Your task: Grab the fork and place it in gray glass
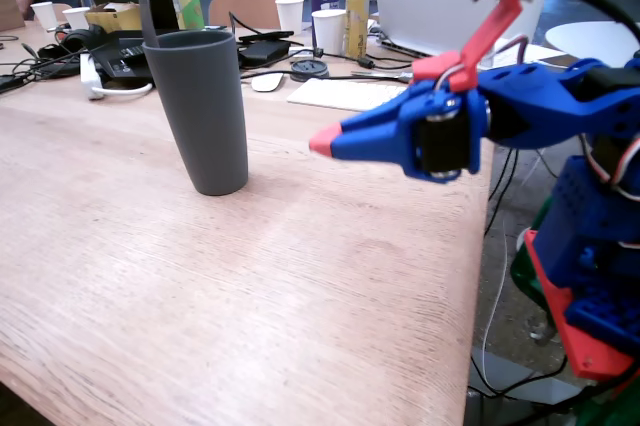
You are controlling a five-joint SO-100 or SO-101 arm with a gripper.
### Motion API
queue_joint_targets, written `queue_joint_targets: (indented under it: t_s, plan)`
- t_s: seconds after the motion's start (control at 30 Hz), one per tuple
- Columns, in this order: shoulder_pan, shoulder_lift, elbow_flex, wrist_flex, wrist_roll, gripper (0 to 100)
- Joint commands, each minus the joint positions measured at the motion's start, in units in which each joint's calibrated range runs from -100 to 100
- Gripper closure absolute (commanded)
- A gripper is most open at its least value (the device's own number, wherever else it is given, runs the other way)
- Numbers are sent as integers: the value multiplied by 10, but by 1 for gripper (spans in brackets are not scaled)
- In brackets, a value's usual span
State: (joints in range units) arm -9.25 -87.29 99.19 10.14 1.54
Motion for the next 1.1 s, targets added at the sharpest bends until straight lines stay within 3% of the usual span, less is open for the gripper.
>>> queue_joint_targets:
  t_s: [0.0, 0.2, 0.33, 0.47, 1.07]
  plan:
    - [-29, -32, 5, 132, -1, 100]
    - [-29, -77, 5, 280, -1, 100]
    - [-17, -89, 5, 282, -1, 100]
    - [-17, -89, 5, 282, -37, 100]
    - [-16, -89, 5, 280, -33, 100]
